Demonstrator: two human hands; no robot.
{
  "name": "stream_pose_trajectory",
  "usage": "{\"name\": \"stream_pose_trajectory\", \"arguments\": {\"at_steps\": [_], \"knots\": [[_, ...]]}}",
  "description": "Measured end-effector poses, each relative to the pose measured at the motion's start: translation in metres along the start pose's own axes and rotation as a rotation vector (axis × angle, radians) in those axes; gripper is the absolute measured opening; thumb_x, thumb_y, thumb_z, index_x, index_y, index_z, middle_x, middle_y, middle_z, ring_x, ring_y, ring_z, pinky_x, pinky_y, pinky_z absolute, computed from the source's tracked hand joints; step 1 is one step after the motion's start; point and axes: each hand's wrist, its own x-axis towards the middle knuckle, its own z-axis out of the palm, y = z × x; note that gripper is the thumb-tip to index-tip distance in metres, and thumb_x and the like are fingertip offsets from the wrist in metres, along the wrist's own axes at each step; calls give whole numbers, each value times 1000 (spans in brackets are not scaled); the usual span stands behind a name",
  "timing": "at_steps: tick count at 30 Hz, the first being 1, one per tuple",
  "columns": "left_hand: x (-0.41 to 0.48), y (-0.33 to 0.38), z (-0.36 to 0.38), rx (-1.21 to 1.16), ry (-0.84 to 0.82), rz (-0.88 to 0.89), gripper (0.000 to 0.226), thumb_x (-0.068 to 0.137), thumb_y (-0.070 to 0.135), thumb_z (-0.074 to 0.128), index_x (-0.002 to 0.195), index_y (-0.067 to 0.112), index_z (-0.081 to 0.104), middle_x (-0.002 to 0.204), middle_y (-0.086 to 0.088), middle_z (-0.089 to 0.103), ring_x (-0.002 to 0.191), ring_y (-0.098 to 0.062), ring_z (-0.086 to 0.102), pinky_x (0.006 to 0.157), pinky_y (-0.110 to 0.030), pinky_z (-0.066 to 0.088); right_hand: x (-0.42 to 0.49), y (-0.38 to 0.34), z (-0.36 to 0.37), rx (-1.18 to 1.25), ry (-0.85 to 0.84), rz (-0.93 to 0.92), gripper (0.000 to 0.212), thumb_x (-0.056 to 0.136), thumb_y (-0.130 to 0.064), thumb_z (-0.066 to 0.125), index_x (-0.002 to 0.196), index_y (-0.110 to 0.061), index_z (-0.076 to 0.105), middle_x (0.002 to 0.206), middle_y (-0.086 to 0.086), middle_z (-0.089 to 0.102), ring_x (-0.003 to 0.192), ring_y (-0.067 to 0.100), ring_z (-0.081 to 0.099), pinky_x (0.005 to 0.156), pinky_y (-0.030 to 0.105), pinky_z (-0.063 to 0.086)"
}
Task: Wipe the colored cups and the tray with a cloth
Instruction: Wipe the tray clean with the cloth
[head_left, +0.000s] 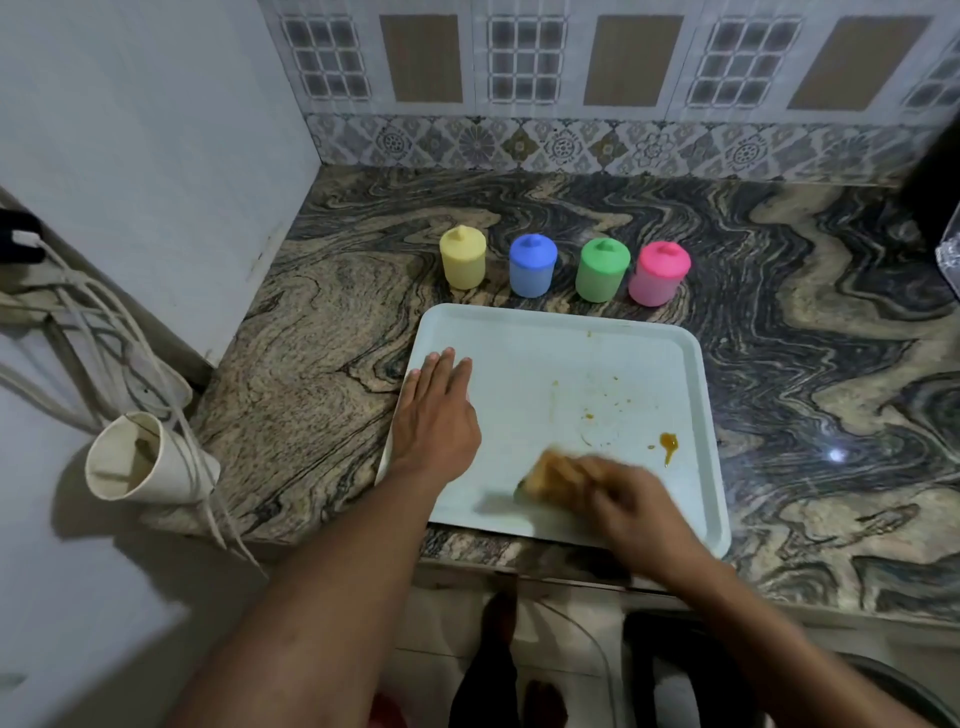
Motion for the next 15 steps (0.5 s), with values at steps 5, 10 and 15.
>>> {"name": "stream_pose_trajectory", "arguments": {"at_steps": [5,10,15], "knots": [[0,3,2,-50,-16,-7,53,108,26,22,160,18,19,170,-2,7,157,-19,-1,127,-36,-2,86,15,-56,-96,469,150,24,96,-15,50,106,-10,70,93,8,72,89,29,65,72,37,49],[-4,4,9,-60,77,-30,53,106,28,22,158,19,29,168,-1,19,156,-17,8,127,-34,3,145,16,-38,-592,220,39,36,81,-12,47,109,-16,69,106,16,72,99,40,59,77,40,50],[-3,4,8,-56,80,-46,53,105,30,23,156,21,32,167,-1,22,156,-16,10,127,-36,8,95,23,9,-833,151,-57,46,77,-9,44,116,-7,69,126,14,68,106,41,58,80,45,51]]}}
